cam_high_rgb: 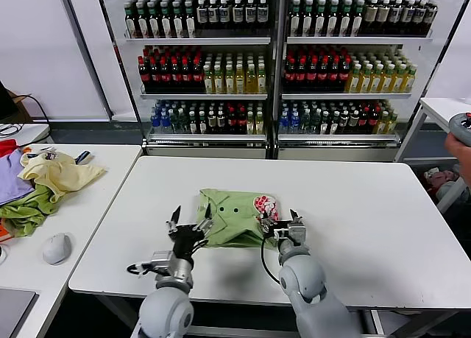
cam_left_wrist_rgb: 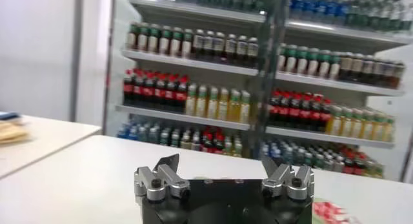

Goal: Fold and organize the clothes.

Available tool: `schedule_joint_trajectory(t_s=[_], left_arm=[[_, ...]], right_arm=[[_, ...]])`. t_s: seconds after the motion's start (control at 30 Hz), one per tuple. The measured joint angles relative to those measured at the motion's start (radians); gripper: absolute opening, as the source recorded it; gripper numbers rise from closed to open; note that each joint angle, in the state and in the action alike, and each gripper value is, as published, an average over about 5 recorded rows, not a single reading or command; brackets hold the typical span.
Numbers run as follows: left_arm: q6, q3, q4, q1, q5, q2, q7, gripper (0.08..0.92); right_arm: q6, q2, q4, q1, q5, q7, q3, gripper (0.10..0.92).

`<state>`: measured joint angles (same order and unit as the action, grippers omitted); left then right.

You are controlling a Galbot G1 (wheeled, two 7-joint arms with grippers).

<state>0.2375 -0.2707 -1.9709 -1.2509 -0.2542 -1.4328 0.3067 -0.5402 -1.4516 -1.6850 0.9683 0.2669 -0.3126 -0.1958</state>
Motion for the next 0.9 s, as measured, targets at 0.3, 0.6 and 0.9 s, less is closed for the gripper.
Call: schedule_joint_trajectory(t_s=[0.3,0.6,0.9], left_arm=[[-0.004,-0.051,-0.043,-0.056,-0.002,0.01,-0.003,0.823],[-0.004,-0.06,-0.061,-0.075,-0.005,0.016,-0.009,0.823],[-0.005,-0.054,-0.074,-0.085,-0.004,0.019,-0.016,0.823]], right_arm=[[-0.006,0.002,0.087,-0.059,-0.003,0.009,0.021,0.569],[0.008,0.05,0.121,-0.097,-0.013,0.041,0.006,0.309],[0.049,0.151,0.157,-0.119,-0.034,0.088,-0.039,0.119]])
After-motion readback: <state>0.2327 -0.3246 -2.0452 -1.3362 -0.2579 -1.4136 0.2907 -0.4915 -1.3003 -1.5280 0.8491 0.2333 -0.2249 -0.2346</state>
